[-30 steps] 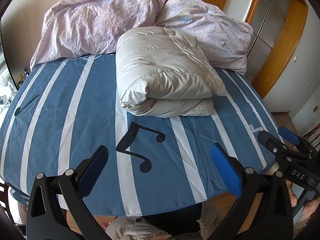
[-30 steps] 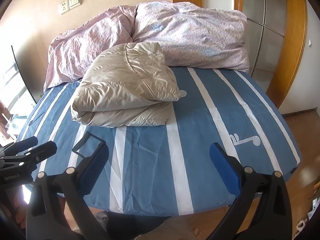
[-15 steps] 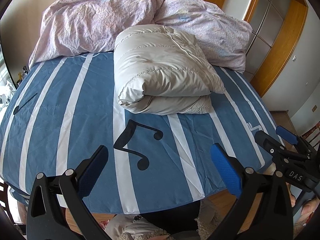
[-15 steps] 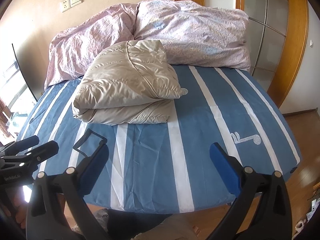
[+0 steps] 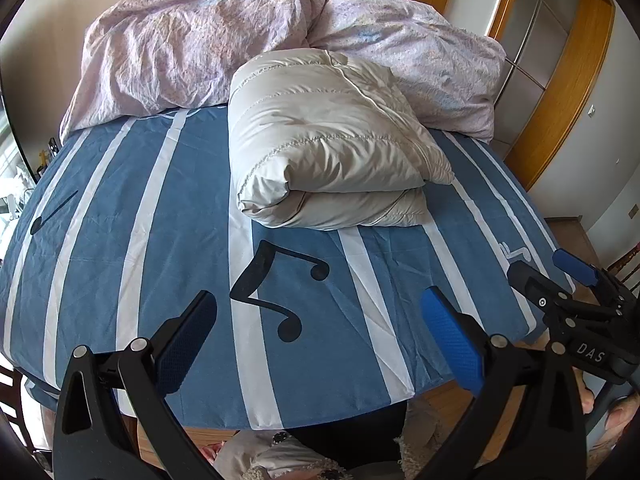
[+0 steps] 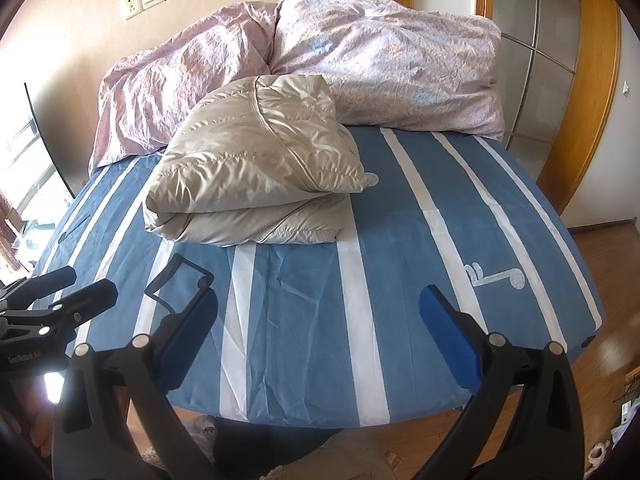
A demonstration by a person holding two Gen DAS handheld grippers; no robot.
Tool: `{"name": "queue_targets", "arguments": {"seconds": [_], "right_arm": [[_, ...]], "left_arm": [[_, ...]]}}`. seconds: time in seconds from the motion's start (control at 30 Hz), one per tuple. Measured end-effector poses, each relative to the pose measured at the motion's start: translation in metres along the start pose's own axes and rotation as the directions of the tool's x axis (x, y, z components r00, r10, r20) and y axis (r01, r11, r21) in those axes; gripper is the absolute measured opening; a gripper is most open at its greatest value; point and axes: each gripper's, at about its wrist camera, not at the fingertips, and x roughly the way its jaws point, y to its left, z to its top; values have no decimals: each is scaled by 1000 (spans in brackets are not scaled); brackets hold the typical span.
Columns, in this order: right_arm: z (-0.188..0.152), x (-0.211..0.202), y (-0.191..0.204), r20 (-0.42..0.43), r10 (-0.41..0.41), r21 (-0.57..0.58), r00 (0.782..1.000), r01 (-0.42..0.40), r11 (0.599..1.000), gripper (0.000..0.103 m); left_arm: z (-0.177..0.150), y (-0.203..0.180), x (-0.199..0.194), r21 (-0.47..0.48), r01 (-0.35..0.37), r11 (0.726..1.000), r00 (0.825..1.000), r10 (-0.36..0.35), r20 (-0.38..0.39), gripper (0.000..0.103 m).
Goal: Fold large clothes
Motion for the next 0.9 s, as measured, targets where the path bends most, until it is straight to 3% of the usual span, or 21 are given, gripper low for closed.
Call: {"name": "queue_targets", "arguments": {"seconds": [0.9], "right_arm": [[3,4,-1,-3,4,-17,1000,-4,1000,101]], "left_arm": [[4,1,-1,12,-21,1000,1000,21,10,102]]}}
